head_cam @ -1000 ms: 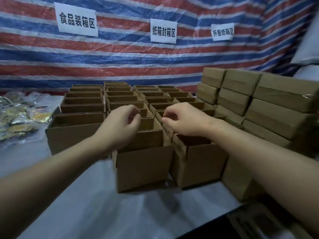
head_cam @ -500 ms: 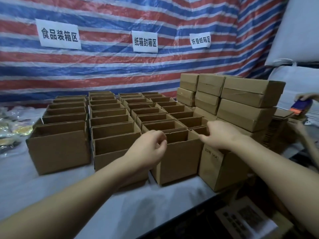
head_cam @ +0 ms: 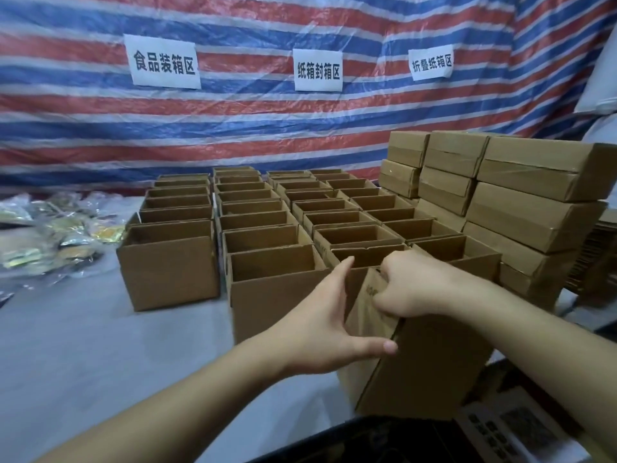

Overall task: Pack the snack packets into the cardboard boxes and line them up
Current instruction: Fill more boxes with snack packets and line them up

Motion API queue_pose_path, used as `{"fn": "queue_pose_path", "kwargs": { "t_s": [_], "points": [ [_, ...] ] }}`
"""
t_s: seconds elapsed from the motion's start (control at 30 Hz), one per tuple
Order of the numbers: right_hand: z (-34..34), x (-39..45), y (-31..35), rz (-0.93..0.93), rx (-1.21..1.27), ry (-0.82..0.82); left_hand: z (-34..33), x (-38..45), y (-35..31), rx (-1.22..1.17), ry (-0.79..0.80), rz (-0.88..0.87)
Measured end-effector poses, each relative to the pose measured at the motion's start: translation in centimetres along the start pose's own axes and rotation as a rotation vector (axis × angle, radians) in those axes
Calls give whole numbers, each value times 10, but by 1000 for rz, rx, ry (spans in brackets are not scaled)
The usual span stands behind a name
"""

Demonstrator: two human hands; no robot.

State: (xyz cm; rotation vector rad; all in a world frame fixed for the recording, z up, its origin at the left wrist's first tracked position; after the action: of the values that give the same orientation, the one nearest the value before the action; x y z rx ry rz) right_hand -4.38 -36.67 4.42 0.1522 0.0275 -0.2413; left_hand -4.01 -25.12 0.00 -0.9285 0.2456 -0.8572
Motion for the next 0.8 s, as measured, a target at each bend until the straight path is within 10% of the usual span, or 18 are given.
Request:
{"fn": "queue_pose_path", "kwargs": {
  "t_s": [0.3,0.47,0.8],
  "points": [
    [-42,-50,208,484,324,203,97,-140,79,-70,-263,149],
    [-39,-32,253,658,332,-105,164,-214,122,-88,-406,248],
    [-110,28,310,608,73,71,213,-223,186,-249,-364,266]
  ]
}}
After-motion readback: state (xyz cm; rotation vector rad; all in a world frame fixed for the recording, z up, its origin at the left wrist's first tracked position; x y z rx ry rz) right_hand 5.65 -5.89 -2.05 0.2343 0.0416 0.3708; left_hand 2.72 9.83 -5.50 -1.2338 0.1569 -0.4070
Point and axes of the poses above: each hand's wrist, its own x-axis towards the middle knuckle, its own z-axis out of the back of the hand, y = z × x, the point moved 10 cm from there along x, towards the middle knuckle
